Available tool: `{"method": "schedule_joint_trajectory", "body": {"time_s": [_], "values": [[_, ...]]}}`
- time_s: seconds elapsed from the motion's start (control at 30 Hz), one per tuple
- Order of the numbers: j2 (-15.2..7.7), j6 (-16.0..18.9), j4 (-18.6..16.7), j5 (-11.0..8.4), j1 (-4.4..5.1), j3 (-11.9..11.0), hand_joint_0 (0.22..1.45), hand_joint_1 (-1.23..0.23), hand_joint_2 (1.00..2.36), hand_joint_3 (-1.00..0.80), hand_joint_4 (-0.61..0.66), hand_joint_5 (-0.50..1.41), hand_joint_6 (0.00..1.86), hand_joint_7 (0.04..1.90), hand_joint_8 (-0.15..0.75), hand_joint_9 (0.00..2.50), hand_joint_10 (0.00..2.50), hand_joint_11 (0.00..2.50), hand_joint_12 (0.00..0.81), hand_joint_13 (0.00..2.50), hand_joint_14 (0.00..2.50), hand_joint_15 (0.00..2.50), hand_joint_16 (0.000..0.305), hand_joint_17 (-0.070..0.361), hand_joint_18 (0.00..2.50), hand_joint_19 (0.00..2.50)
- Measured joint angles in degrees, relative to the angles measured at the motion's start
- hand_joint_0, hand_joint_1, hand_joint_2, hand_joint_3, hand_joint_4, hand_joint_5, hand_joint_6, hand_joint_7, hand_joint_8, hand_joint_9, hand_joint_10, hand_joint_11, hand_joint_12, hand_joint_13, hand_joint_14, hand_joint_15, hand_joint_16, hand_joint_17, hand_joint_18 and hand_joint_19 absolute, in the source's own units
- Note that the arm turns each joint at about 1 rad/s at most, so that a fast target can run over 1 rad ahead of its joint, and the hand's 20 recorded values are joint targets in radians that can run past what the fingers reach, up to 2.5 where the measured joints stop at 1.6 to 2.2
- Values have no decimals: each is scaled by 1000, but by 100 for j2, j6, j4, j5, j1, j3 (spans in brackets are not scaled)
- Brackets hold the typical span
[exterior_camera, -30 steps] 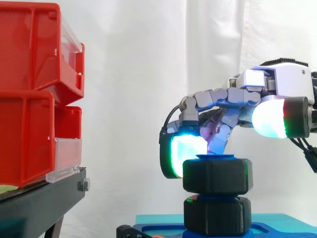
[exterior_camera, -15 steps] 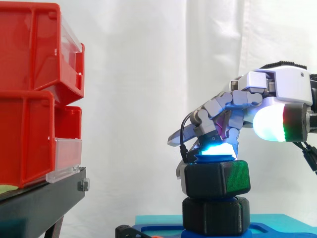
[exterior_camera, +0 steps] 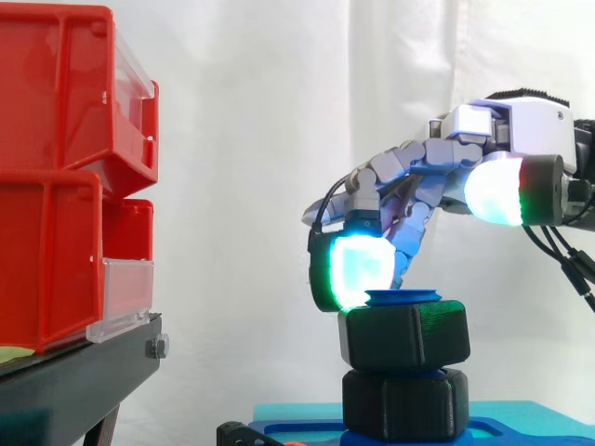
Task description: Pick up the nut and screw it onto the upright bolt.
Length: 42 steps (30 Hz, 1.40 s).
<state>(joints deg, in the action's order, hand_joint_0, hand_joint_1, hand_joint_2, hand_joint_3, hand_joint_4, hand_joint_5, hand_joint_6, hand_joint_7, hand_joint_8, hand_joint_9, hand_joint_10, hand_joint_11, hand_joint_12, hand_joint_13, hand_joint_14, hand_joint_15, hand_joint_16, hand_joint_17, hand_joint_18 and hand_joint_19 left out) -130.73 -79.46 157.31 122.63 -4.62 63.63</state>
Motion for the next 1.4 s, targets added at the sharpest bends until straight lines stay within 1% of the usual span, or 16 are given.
{"method": "schedule_joint_trajectory", "body": {"time_s": [0.23, 0.57, 0.8, 0.97, 1.17, 1.27, 1.33, 1.4], "values": [[2, 0, -62, -12, 49, -15, 519, -217, 1000, -500, 209, -88, 502, 712, 218, 926, 0, 0, 251, 593, 0, 0, 28, 62, 254, 0], [-4, 0, -4, -241, 249, -8, 511, -196, 1000, -500, 205, -104, 502, 668, 214, 811, 0, 0, 274, 512, 0, 0, 30, 67, 180, 0], [-20, 3, -4, -305, 318, 7, 509, -190, 1000, -500, 207, -107, 502, 677, 216, 780, 0, 0, 282, 493, 0, 0, 30, 68, 160, 0], [-99, 77, -78, -345, 358, 8, 509, -189, 1000, -500, 206, -107, 502, 703, 221, 772, 0, 0, 283, 487, 0, 0, 30, 68, 154, 0], [-171, 150, -195, -361, 366, 7, 510, -189, 1000, -500, 209, -95, 503, 766, 225, 772, 0, 0, 285, 485, 0, 0, 30, 68, 146, 0], [-178, 153, -174, -362, 366, 8, 514, -191, 1000, -500, 230, -83, 503, 829, 231, 777, 0, 0, 282, 485, 0, 0, 30, 67, 149, 0], [-178, 152, -150, -363, 368, 8, 518, -199, 1000, -500, 258, -65, 504, 924, 237, 797, 0, 0, 278, 504, 0, 0, 29, 65, 153, 0], [-179, 151, -128, -366, 371, 8, 521, -206, 1000, -500, 265, -57, 504, 979, 240, 809, 0, 0, 278, 513, 0, 0, 28, 64, 162, 0]]}}
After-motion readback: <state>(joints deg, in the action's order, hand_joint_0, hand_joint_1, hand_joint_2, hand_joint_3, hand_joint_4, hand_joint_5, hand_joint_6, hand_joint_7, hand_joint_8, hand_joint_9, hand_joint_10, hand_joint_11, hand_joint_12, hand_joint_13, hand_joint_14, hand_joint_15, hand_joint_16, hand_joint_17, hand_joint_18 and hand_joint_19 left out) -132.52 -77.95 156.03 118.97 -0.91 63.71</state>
